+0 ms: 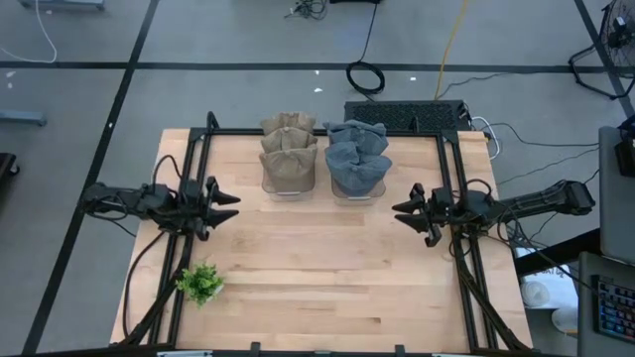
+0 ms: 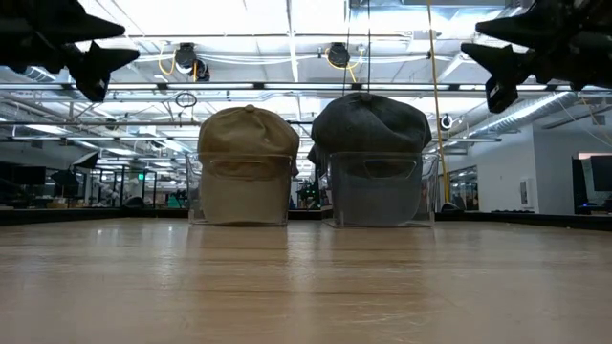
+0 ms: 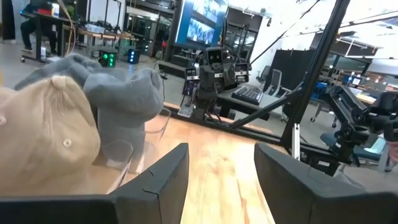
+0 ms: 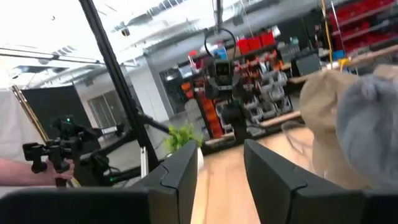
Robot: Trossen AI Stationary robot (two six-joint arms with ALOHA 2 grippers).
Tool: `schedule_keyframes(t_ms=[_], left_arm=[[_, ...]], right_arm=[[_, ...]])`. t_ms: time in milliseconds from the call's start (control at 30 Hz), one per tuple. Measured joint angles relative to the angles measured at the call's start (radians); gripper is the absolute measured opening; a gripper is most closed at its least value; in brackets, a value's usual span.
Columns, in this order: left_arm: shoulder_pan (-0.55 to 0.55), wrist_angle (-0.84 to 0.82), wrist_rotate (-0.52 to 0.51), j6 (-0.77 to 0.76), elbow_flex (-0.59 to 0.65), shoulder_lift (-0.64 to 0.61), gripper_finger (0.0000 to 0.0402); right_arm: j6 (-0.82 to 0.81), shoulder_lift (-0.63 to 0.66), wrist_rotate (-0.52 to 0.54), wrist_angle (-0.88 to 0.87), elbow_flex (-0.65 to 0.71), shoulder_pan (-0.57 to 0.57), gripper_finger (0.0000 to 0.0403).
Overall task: Pick & Place hat
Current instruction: Return to Home Position
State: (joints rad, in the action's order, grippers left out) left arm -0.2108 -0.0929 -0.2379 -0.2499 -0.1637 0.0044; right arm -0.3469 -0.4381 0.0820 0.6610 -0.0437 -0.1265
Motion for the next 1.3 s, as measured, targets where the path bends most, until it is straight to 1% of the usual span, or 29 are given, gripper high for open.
schedule_keyframes(t_ms=[233, 333, 433, 500, 667, 767, 867, 1000, 1133, 1200, 1300], left_arm=[[0.0, -0.002, 0.0, -0.104, 0.075, 0.0, 0.0204], [0.0, 0.027, 0.0, -0.129, 0.103, 0.0, 0.0209], [0.0, 0.088, 0.0, -0.129, 0.13, 0.0, 0.0208], [0.0, 0.123, 0.0, -0.112, 0.141, 0.0, 0.0205], [0.0, 0.136, 0.0, -0.083, 0.147, 0.0, 0.0195], [0.0, 0.134, -0.002, -0.06, 0.147, 0.0, 0.0191], [0.01, 0.134, -0.018, -0.038, 0.147, 0.001, 0.0188], [0.059, 0.133, -0.027, -0.018, 0.148, 0.001, 0.0193], [0.119, 0.131, -0.022, 0.006, 0.148, 0.027, 0.0202], [0.146, 0.131, -0.021, 0.007, 0.148, 0.056, 0.0206], [0.182, 0.13, -0.015, -0.015, 0.148, 0.101, 0.0209]], right_arm=[[-0.011, 0.0, 0.004, -0.044, 0.001, 0.0, 0.0118], [-0.035, 0.001, 0.027, -0.081, 0.001, 0.0, 0.0118], [-0.038, 0.001, 0.029, -0.09, 0.002, 0.0, 0.0118], [-0.039, 0.001, 0.048, -0.09, 0.002, 0.0, 0.0118], [-0.038, 0.002, 0.069, -0.106, 0.002, 0.0, 0.0118], [-0.056, 0.002, 0.136, -0.147, 0.002, 0.0, 0.0118], [-0.098, 0.002, 0.259, -0.221, 0.002, 0.0, 0.0118], [-0.181, 0.002, 0.427, -0.336, 0.003, 0.001, 0.0118], [-0.295, 0.002, 0.556, -0.437, 0.003, 0.001, 0.0118], [-0.366, 0.002, 0.582, -0.473, 0.003, 0.001, 0.0118], [-0.422, 0.002, 0.574, -0.5, 0.003, 0.001, 0.0118]])
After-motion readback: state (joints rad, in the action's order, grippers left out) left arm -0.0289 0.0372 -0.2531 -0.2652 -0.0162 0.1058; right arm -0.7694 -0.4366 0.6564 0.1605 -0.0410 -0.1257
